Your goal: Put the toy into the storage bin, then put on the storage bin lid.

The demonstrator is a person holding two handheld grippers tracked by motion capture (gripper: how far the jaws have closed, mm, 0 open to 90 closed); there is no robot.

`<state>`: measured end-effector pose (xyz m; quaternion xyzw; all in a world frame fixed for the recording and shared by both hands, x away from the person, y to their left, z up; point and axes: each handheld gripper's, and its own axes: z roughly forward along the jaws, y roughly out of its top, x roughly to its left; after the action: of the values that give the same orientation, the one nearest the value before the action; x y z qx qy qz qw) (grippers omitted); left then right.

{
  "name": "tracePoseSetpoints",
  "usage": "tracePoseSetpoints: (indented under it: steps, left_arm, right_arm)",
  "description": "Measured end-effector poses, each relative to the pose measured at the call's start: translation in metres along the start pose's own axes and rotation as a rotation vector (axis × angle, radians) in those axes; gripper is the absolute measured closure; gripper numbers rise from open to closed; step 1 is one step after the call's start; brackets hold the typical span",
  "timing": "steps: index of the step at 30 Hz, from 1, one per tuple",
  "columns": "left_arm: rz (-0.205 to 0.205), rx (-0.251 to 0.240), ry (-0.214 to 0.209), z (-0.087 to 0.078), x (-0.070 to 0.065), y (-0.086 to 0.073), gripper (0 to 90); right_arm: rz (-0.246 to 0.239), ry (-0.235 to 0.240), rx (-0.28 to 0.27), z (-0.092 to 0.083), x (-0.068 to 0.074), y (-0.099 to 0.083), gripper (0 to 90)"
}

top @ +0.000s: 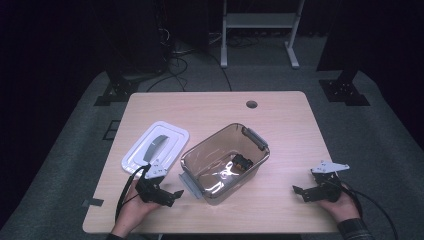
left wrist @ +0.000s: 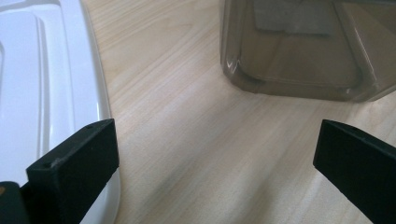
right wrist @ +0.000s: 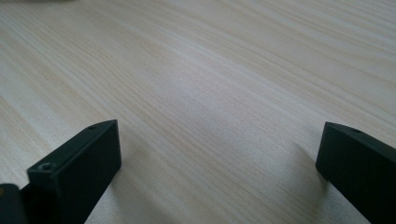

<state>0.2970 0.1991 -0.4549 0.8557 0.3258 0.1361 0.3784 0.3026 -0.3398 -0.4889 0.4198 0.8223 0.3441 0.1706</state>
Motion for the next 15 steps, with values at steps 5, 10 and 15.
tracePoseSetpoints:
  steps: [5, 10, 15]
  left_arm:
    - [-0.007, -0.011, 0.009, -0.004, 0.005, 0.003, 0.0]
    - [-0.011, -0.018, 0.017, -0.006, 0.009, 0.006, 0.0]
    - [-0.020, -0.028, 0.024, -0.009, 0.015, 0.009, 0.0]
  right_arm:
    - [0.000, 0.000, 0.000, 0.000, 0.000, 0.000, 0.0]
    - [0.000, 0.000, 0.000, 0.000, 0.000, 0.000, 0.0]
    - [0.001, -0.001, -0.001, 0.000, 0.000, 0.000, 0.0]
